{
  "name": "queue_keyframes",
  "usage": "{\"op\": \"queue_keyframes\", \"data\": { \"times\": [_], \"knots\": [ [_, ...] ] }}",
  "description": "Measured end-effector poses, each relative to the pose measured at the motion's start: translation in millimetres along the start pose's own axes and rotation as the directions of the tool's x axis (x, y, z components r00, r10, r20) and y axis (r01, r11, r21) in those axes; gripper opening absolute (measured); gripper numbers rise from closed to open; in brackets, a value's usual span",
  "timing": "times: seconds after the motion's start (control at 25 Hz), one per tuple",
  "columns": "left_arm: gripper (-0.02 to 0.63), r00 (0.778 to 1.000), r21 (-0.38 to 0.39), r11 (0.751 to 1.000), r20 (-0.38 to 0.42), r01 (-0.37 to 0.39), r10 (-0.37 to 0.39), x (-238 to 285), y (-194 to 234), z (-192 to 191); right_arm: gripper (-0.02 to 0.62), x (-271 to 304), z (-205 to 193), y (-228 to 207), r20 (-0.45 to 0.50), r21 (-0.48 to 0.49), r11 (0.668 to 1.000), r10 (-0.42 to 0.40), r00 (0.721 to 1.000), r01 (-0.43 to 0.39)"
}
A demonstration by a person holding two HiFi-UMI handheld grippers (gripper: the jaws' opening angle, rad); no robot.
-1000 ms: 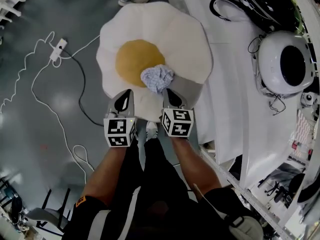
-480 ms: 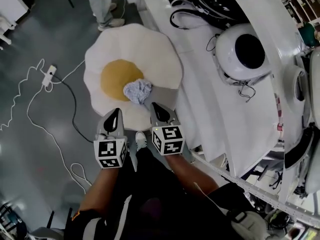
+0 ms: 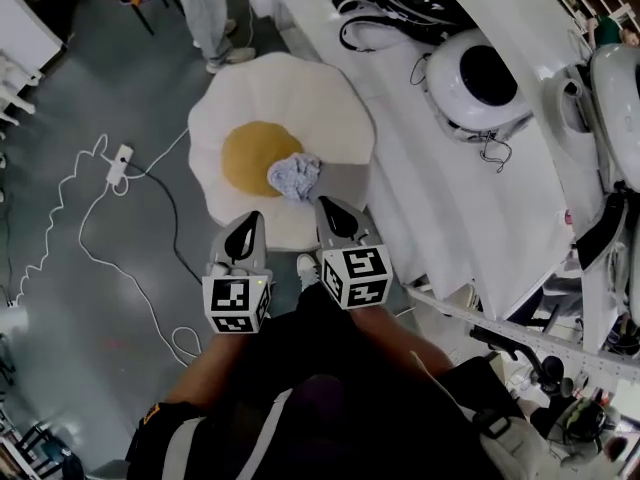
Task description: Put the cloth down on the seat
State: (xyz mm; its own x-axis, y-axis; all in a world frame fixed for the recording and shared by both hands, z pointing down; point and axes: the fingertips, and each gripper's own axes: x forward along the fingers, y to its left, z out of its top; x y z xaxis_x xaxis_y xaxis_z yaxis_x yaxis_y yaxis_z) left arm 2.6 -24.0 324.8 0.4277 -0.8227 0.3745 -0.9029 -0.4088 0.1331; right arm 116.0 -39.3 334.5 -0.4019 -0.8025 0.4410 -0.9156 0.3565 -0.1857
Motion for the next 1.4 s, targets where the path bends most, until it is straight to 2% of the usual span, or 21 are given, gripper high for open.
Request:
{"op": "queue_keyframes", "data": {
  "times": [0.16,0.36,0.64,0.76,1.04,1.4],
  "knots": [
    [-0.002,0.998,0.027,0.998,0.028,0.057,-0.058,-32.4,9.1,11.3,0.000,-20.8,6.8,33.2,0.036,-0.004,0.999,-0.041,0.999,0.041],
    [-0.002,0.991,0.053,0.990,0.027,0.127,-0.129,-71.8,23.8,6.6,0.001,-44.7,2.3,77.5,0.068,0.019,0.996,-0.087,0.994,0.085],
    [-0.002,0.976,0.095,0.973,0.036,0.209,-0.213,-110.5,39.9,1.5,0.000,-64.1,-16.7,129.4,0.066,0.055,0.991,-0.123,0.990,0.120],
    [-0.002,0.974,0.091,0.972,0.033,0.219,-0.223,-124.0,41.4,1.8,0.000,-72.6,-18.1,144.1,0.061,0.062,0.991,-0.123,0.991,0.119],
    [-0.002,0.970,0.088,0.971,0.079,0.224,-0.231,-128.7,33.4,14.8,0.000,-79.4,-0.3,158.0,0.081,-0.003,0.996,-0.092,0.992,0.092],
    [-0.002,0.975,0.096,0.973,0.058,0.208,-0.214,-129.0,31.8,8.6,0.000,-78.0,-18.9,161.7,0.030,0.002,0.998,-0.062,0.998,0.062]
  ]
}}
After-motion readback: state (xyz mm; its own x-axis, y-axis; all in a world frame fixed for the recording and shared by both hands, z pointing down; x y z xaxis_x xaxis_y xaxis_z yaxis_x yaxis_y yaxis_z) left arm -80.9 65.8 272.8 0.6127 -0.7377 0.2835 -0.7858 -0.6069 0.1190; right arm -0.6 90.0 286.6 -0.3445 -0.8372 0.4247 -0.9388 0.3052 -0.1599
